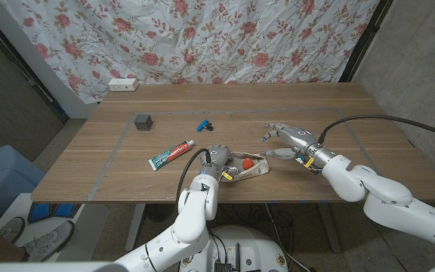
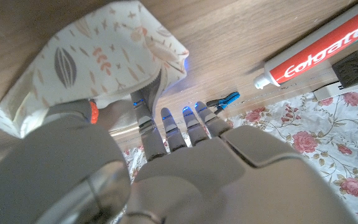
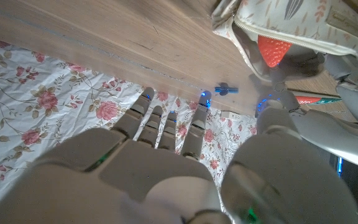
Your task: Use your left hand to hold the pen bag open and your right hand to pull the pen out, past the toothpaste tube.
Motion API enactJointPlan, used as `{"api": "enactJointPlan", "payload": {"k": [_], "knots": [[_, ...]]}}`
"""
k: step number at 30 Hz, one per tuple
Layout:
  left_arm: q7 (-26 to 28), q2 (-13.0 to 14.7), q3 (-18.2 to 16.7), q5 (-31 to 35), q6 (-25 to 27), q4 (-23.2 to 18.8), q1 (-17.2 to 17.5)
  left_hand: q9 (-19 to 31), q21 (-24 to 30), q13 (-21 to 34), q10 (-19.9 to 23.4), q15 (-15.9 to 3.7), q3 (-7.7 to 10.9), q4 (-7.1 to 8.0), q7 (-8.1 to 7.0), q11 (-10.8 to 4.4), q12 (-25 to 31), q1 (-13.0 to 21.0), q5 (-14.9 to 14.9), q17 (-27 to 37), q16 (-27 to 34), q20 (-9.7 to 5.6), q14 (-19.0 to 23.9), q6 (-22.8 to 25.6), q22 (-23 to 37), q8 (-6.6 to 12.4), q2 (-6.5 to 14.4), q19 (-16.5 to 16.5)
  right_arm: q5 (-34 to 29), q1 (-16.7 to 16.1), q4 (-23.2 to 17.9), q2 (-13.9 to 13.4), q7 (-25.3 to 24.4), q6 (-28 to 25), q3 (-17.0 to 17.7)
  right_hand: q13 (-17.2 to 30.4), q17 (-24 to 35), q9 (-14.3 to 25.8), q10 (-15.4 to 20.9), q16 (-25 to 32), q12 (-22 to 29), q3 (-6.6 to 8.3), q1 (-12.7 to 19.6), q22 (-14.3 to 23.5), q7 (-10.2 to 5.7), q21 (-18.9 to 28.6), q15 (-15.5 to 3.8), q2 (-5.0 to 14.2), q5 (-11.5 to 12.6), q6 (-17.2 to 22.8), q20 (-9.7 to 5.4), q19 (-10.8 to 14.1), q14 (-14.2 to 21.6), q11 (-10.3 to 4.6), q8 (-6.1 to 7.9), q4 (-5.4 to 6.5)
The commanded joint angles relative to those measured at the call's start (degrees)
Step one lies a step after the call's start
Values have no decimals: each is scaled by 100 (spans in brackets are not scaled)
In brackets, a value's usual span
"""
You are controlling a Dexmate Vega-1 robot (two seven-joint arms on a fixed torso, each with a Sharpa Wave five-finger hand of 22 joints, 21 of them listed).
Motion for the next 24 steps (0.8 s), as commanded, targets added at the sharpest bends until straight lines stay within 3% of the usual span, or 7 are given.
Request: {"api": "enactJointPlan", "payload": {"k": [1, 24], "knots": [[66, 82, 49, -105, -40, -12, -36, 25, -5, 34, -16, -85, -31, 12, -10, 19, 25, -40, 26, 17, -4, -5, -29, -2, 16, -1, 44, -11, -325, 165, -127, 68, 241, -161, -240, 11, 27, 16, -29, 21, -18, 16, 97, 6, -42, -1, 30, 16, 24, 67, 28, 32, 13, 5, 46, 31], [182, 228, 70, -298, -212, -3, -147, 24, 3, 34, -14, -83, -29, -3, -16, 31, 47, -53, 27, 17, 15, 3, -24, -4, 15, 19, 78, -35, -756, 580, -42, 313, 782, -251, -672, 14, 53, 17, -193, -5, -64, -20, 140, 7, -122, -21, 53, 1, 28, 146, 71, -7, -87, 21, 80, 56]]}}
